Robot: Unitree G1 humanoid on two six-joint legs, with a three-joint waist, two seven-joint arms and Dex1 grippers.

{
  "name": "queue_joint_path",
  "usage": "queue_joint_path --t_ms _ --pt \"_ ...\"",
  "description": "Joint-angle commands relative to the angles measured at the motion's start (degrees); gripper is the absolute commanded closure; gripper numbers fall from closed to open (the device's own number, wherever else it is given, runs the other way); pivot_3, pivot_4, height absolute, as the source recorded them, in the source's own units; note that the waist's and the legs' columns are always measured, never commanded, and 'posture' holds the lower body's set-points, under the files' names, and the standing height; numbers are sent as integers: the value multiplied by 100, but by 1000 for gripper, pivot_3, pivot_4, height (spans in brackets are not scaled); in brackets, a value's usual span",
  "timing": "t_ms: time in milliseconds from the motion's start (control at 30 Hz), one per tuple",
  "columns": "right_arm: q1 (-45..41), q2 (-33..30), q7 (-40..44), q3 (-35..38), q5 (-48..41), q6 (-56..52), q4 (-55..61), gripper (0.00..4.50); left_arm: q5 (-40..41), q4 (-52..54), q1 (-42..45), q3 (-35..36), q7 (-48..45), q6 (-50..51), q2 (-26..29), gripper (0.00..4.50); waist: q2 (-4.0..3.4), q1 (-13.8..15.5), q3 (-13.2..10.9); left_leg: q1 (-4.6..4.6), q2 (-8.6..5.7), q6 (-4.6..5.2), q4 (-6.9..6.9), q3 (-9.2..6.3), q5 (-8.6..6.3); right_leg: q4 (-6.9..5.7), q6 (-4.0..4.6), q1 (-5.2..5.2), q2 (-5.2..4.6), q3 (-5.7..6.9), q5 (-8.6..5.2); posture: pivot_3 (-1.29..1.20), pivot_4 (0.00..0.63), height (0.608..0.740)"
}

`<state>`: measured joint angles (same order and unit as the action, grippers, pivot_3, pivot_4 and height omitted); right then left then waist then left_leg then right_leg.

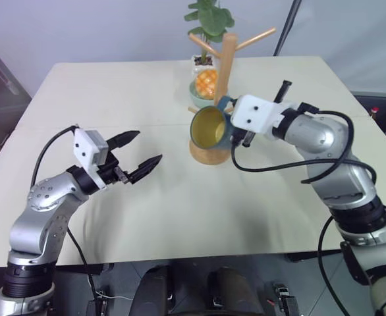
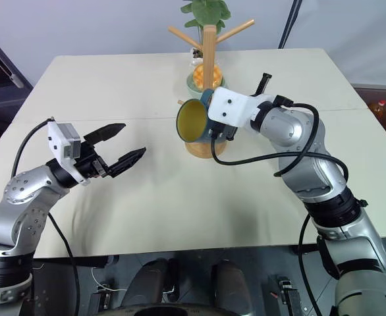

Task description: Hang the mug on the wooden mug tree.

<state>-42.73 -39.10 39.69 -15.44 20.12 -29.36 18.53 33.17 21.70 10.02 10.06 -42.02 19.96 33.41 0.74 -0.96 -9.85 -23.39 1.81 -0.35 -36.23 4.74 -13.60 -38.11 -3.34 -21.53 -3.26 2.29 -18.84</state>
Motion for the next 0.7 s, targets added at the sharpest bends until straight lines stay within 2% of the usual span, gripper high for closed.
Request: queue_joint_path --t_ms 33,267,367,533,600,700 --pt "-201 48 -45 60 144 -40 -30 4450 47 201 83 22 28 -21 -18 0 0 -1 0 0 0 0 0 0 0 0 0 0 0 0 0 0 150 740" --pt "-252 137 61 -1 235 -235 -105 4450 36 222 62 13 53 -32 -29 0 0 2 0 0 0 0 1 1 0 0 0 -1 0 0 0 0 150 740" --pt "-256 150 73 4 246 -216 -92 3562 30 221 64 13 62 -41 -30 0 0 1 0 0 0 0 1 0 0 0 0 -1 0 0 0 0 150 740" --pt "-208 59 82 191 196 -79 -35 1043 18 209 65 21 77 -51 -29 0 0 0 0 0 0 0 1 0 0 0 0 -1 0 0 0 0 150 740" --pt "-74 -5 188 530 -126 6 28 1043 9 185 49 46 102 -45 -25 0 0 2 0 0 0 0 1 1 0 0 0 -1 0 0 0 0 150 740" --pt "462 162 306 1679 -1168 33 3 1043 -40 9 -52 178 315 19 -64 0 3 34 1 0 -1 2 1 -1 -1 2 0 4 0 2 0 0 150 740"
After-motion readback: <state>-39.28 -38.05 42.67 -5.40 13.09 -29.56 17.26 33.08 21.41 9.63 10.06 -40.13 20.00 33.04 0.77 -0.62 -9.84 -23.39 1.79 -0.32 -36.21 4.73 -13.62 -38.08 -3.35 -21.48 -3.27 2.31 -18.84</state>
